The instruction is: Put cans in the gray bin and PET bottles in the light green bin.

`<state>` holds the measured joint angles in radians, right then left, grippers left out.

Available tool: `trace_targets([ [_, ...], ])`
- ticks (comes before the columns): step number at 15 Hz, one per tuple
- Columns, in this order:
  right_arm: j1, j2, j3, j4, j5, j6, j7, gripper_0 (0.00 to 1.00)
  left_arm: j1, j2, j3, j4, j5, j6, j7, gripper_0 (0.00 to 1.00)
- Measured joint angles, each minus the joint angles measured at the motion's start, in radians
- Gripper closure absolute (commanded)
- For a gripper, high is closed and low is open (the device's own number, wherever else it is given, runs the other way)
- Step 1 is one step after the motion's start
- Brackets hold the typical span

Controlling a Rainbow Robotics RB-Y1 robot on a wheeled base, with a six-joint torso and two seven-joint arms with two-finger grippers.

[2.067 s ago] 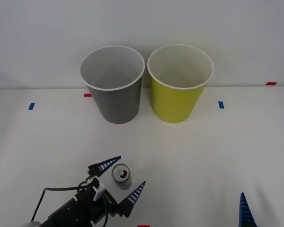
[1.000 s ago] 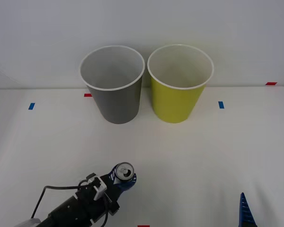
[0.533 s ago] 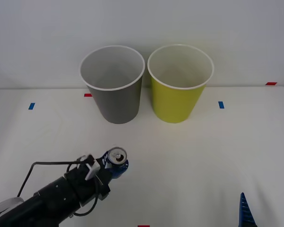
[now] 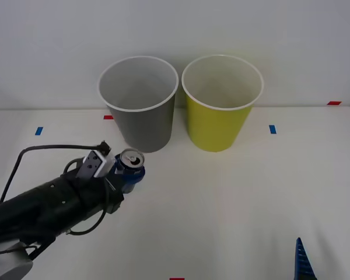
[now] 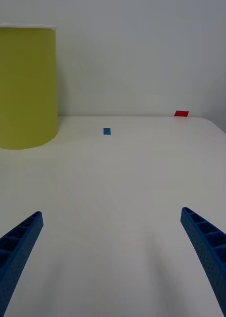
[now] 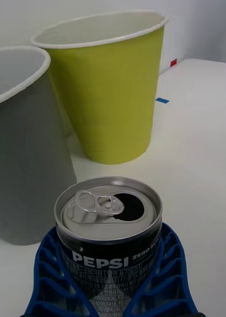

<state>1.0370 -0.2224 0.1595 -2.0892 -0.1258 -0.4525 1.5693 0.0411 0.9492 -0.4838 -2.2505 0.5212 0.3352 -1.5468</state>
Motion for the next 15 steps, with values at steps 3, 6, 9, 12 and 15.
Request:
trace_targets([
  [3, 0.000, 0.000, 0.000, 0.000, 0.000, 0.000, 0.000, 0.04, -0.001, -0.001, 0.156, -0.128, 0.149, 0.253, 0.006, 1.00],
  [6, 0.000, 0.000, 0.000, 0.000, 0.000, 0.000, 0.000, 0.03, -0.008, -0.019, 0.369, -0.194, 0.361, 0.470, -0.073, 1.00],
  [9, 0.000, 0.000, 0.000, 0.000, 0.000, 0.000, 0.000, 0.03, -0.062, -0.091, 0.605, -0.219, 0.526, 0.682, -0.180, 1.00],
  [12, 0.000, 0.000, 0.000, 0.000, 0.000, 0.000, 0.000, 0.04, -0.176, -0.150, 0.722, -0.218, 0.575, 0.758, -0.200, 1.00],
  [15, 0.000, 0.000, 0.000, 0.000, 0.000, 0.000, 0.000, 0.03, -0.276, -0.180, 0.731, -0.135, 0.582, 0.730, -0.183, 1.00],
])
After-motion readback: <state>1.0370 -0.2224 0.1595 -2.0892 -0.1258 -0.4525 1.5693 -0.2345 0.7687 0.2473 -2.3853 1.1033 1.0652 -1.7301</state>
